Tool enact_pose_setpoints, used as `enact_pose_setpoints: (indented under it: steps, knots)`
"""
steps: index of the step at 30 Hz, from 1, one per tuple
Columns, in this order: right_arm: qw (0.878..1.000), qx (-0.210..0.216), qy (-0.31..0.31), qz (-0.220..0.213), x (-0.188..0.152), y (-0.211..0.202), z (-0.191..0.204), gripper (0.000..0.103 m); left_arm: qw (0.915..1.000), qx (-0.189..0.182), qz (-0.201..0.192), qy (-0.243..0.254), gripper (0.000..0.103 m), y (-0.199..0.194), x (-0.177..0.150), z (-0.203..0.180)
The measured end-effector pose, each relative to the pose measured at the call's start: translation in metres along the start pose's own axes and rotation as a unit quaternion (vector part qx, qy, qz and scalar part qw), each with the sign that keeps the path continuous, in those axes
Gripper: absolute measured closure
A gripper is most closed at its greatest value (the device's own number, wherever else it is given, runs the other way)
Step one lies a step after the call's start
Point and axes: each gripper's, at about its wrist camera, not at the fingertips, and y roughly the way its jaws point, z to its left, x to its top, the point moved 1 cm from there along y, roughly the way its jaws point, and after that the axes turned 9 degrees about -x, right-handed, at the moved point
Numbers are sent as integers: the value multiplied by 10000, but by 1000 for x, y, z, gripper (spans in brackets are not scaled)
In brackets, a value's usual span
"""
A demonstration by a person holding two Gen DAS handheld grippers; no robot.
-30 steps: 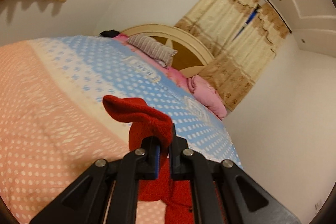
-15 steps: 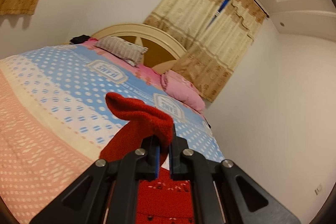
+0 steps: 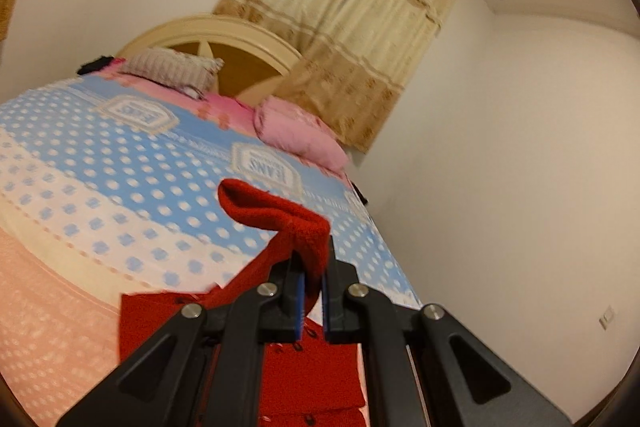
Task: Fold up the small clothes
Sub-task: 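Lift the sleeve with the left tool, fold it across the body, release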
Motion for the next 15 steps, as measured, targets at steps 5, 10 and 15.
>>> enact_pose_setpoints:
  steps: [5,10,15]
  knots:
    - [9997,-46,193,108,-12,2,-13,30,9985,124,348,397,97,45,-42,-26]
    - [9991,-80,351,245,-25,4,-23,30,9912,308,920,895,97,95,-99,-45]
    - [9979,-158,458,420,-40,8,-31,30,9761,419,1640,1361,89,123,-142,-62]
